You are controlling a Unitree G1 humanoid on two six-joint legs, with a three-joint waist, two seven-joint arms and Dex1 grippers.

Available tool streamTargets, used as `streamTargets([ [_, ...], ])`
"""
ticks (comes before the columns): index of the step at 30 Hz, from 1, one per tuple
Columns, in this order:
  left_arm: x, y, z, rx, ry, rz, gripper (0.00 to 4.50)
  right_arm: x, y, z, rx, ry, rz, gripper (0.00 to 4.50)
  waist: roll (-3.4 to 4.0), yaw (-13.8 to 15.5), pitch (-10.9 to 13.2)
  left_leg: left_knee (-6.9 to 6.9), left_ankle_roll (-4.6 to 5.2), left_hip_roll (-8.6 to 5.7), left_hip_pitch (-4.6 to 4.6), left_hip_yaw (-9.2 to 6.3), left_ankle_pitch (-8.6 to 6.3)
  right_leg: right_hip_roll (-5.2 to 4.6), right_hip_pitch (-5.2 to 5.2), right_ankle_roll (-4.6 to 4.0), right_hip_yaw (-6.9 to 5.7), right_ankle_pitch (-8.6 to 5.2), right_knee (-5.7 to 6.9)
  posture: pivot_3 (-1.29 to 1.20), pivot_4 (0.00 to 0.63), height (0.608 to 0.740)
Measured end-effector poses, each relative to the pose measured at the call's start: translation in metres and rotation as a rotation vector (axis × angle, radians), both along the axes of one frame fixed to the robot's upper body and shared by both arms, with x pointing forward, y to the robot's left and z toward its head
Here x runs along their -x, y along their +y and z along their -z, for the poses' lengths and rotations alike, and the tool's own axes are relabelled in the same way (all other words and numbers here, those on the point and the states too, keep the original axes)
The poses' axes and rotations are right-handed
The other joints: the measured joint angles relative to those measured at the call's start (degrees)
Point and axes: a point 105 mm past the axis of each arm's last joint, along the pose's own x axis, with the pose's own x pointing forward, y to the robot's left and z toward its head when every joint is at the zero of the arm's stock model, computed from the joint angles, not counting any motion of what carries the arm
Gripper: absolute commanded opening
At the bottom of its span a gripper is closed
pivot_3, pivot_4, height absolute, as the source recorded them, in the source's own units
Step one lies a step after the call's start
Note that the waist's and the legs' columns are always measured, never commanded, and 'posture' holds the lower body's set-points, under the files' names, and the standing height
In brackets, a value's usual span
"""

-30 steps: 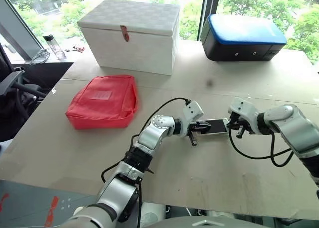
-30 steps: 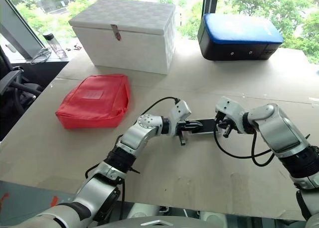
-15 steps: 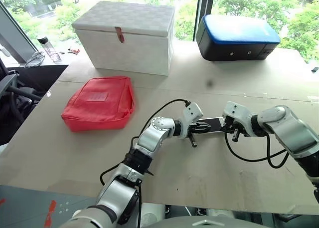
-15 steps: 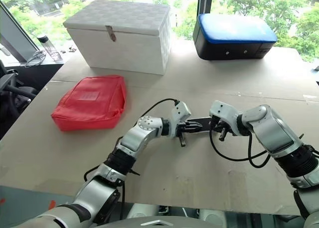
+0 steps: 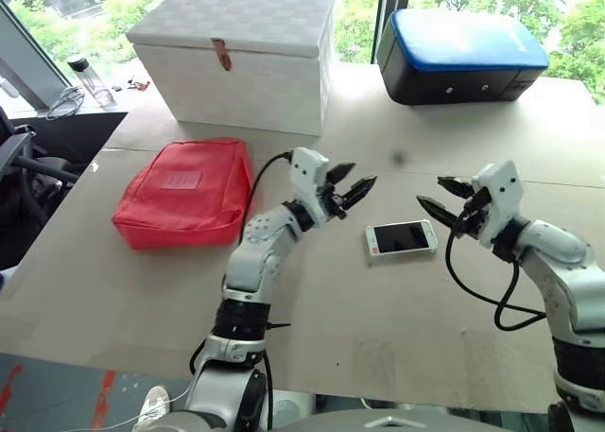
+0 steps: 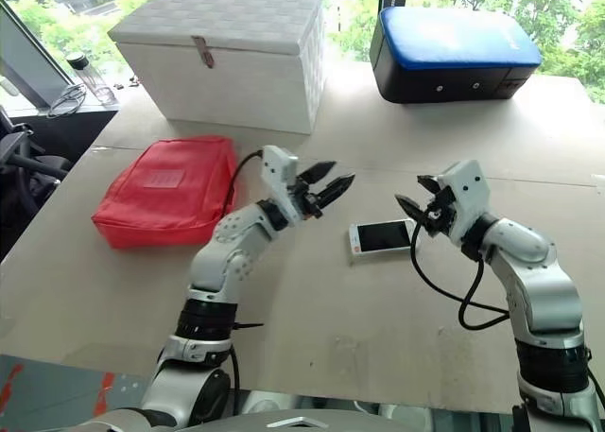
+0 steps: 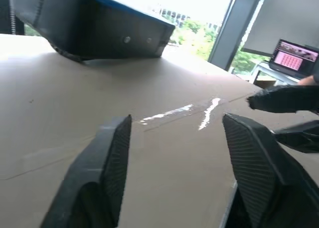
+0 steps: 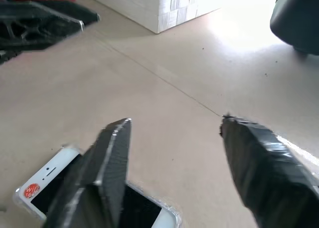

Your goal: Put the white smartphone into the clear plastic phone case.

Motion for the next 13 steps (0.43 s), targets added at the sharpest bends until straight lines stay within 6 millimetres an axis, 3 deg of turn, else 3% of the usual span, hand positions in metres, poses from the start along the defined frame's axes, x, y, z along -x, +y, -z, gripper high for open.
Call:
streamTargets([
  [1,0.002,0.004,0.0,0.0,0.003,-0.012,4.43,0.002,-0.002,0.002,-0.002,0.004,0.006,4.44,-0.02,0.03,0.06,0.01,0.01,-0.01,0.0,0.0,-0.01,-0.01,0.01,0.0,0.0,0.0,0.0,0.0,0.15,0.74],
  [5,0.019,0.026,0.009,-0.041,0.042,-0.064,4.43,0.022,-0.019,0.011,-0.009,0.0,0.061,4.44,0.03,0.14,0.21,0.04,0.35,-0.01,0.02,-0.02,-0.26,-0.03,0.03,0.27,0.03,-0.18,-0.1,0.0,0.15,0.74],
  [10,0.06,0.063,0.041,-0.16,0.144,-0.111,4.43,0.085,-0.056,0.044,0.039,0.092,0.143,4.44,0.21,0.26,0.31,0.01,0.1,0.02,0.11,-0.07,-0.43,-0.31,0.0,0.04,0.11,-0.32,-0.1,0.0,0.15,0.74],
  [13,0.081,0.088,0.057,-0.202,0.21,-0.16,4.43,0.113,-0.078,0.049,0.082,0.119,0.194,4.44,0.28,0.0,0.36,-0.02,0.06,0.07,0.17,-0.08,-0.45,-0.33,0.0,0.04,0.17,-0.32,-0.11,0.0,0.15,0.74],
])
